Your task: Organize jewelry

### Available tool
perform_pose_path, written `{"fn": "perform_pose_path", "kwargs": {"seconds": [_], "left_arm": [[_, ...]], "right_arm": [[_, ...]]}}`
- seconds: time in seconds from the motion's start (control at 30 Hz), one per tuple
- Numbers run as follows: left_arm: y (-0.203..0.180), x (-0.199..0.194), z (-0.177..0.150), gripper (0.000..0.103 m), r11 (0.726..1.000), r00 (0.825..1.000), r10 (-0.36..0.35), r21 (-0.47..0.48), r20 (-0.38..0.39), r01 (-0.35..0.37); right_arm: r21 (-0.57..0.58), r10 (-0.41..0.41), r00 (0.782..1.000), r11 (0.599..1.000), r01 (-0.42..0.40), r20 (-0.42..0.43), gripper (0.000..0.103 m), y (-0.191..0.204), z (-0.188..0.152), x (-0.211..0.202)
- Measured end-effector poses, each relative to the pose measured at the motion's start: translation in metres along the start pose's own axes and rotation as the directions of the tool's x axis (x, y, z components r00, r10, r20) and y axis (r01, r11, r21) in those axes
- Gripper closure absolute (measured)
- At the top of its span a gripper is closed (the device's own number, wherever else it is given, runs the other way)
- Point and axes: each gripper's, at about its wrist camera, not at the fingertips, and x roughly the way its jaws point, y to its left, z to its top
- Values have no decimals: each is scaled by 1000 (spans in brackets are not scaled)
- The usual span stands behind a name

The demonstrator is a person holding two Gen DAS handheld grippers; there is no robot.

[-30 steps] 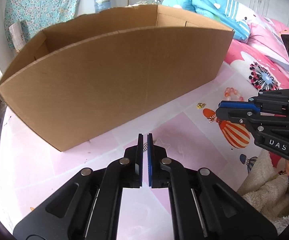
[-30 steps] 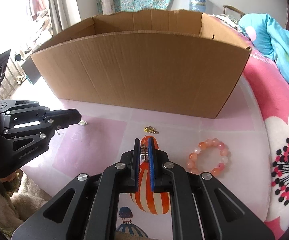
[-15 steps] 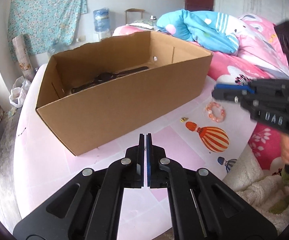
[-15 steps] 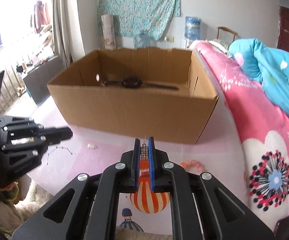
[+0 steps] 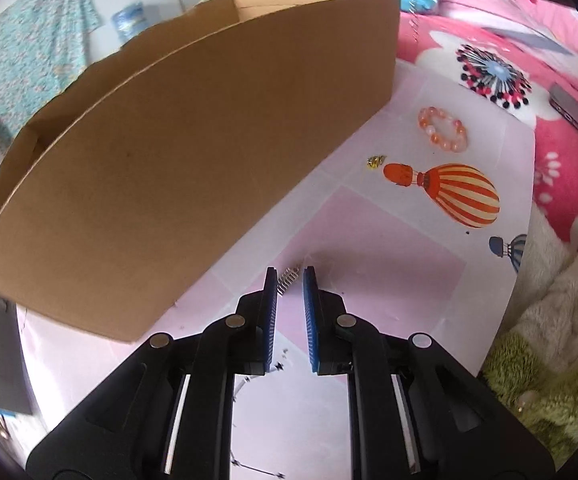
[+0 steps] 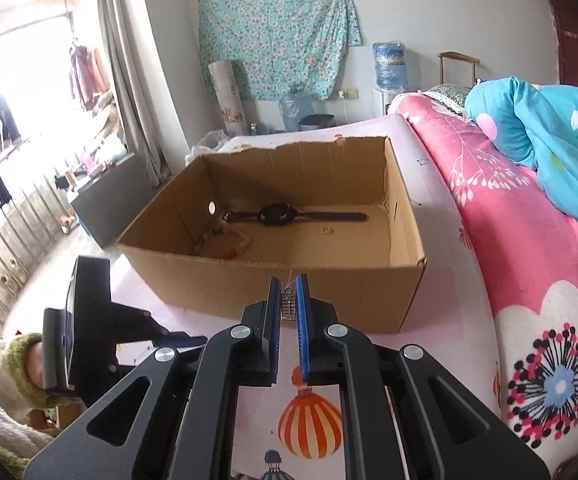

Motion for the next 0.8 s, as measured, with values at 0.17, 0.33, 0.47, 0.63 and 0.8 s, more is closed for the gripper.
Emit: {"fn": "perform_pose_path", "kwargs": {"seconds": [0.17, 0.33, 0.47, 0.63, 0.8], "left_arm": [[4, 6, 12, 92, 997, 998, -54, 48, -34, 56], [5, 7, 11, 98, 994, 995, -81, 73, -50, 84], [-3, 5, 10, 99, 995, 997, -66, 78, -44, 69], [-1, -2, 9, 103, 997, 996, -79, 9, -46, 79], [0, -34, 14, 103, 993, 995, -100, -60, 18, 101]], "right_arm": [[38, 25, 1000, 999, -26, 7, 95, -8, 9, 5], [54, 41, 999, 998, -42, 12, 95, -13, 14, 10], [66, 47, 999, 997, -48, 22, 95, -17, 16, 10], [68, 52, 998, 996, -54, 30, 95, -21, 17, 8], [74, 82, 996, 994, -85, 44, 95, -25, 21, 7]]}}
